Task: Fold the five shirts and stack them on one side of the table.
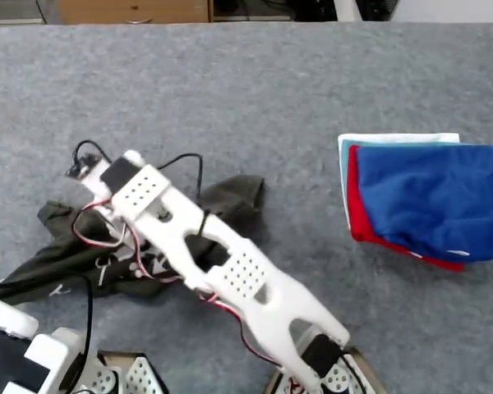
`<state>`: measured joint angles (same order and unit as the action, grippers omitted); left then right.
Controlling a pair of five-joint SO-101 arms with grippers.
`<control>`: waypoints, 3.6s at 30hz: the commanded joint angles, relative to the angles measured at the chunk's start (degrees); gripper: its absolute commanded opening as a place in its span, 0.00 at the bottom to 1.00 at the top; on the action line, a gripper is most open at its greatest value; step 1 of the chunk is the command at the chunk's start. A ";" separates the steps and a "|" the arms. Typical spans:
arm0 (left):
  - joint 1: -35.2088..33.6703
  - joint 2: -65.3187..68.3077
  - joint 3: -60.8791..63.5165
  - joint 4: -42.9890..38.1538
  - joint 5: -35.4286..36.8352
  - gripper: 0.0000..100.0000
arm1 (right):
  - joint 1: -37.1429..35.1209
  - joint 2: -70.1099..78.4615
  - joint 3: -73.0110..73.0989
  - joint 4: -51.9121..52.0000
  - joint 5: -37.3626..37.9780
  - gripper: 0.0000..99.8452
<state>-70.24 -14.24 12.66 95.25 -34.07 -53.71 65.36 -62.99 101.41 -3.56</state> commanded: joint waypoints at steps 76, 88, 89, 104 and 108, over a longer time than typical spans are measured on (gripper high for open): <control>3.08 26.33 -29.98 -4.75 -3.87 0.02 | 17.27 -2.51 -4.00 0.97 9.32 0.01; 15.82 26.33 -30.15 -6.95 7.30 0.02 | 15.43 -44.00 27.74 1.05 5.71 0.00; 15.91 26.33 -30.15 -7.03 7.56 0.02 | 14.46 -48.13 33.54 1.05 5.80 0.00; 15.03 26.42 -29.89 -7.03 7.47 0.02 | 2.68 -81.27 74.77 -4.31 9.85 0.29; 13.89 26.42 -29.89 -6.86 7.47 0.02 | 3.82 -81.27 66.95 -3.96 12.40 0.36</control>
<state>-55.21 12.48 -15.30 88.92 -27.03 -50.37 -13.67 10.15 97.19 7.69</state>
